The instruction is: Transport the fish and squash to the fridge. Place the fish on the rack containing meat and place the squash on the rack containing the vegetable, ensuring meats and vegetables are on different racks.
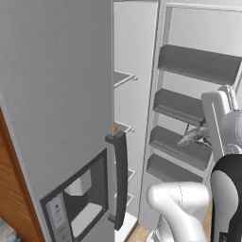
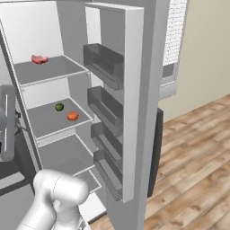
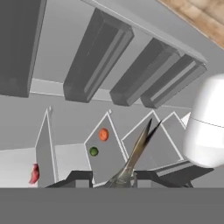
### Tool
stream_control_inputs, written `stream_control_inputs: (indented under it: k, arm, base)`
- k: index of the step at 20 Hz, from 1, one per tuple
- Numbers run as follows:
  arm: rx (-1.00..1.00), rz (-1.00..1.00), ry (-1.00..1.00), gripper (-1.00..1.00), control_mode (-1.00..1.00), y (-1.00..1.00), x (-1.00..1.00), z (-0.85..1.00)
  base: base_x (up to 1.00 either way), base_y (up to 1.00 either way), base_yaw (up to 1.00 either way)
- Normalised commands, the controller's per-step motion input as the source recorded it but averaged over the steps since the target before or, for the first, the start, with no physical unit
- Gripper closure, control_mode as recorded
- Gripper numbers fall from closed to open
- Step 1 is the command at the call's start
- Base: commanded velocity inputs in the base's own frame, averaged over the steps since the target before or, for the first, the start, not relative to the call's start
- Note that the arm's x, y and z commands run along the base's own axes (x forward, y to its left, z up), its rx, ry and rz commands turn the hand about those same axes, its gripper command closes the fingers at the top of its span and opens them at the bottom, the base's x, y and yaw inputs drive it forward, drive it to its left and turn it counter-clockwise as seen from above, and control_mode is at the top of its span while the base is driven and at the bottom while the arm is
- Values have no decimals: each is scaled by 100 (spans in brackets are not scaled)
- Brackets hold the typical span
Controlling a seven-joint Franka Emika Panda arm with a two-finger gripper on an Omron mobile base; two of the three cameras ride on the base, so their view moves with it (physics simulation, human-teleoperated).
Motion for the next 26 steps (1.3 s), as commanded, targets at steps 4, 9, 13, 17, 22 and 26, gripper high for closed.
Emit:
stream_control_inputs:
  k: [4, 9, 13, 17, 22, 26]
  arm:
    - [0, 0, 0, 100, 100, 0, 0, 0]
    - [0, 0, 0, 100, 100, 0, 0, 0]
    - [0, 0, 0, 100, 100, 0, 0, 0]
    - [0, 0, 0, 100, 100, 0, 0, 0]
    - [0, -1, -1, 100, -100, 0, 0, 5]
    - [1, -23, 0, 100, -100, 0, 0, 34]
  base:
    - [40, 0, 20]
    - [31, 0, 22]
    - [29, 0, 20]
    - [24, 0, 11]
    - [19, 0, 2]
    - [0, 0, 0]
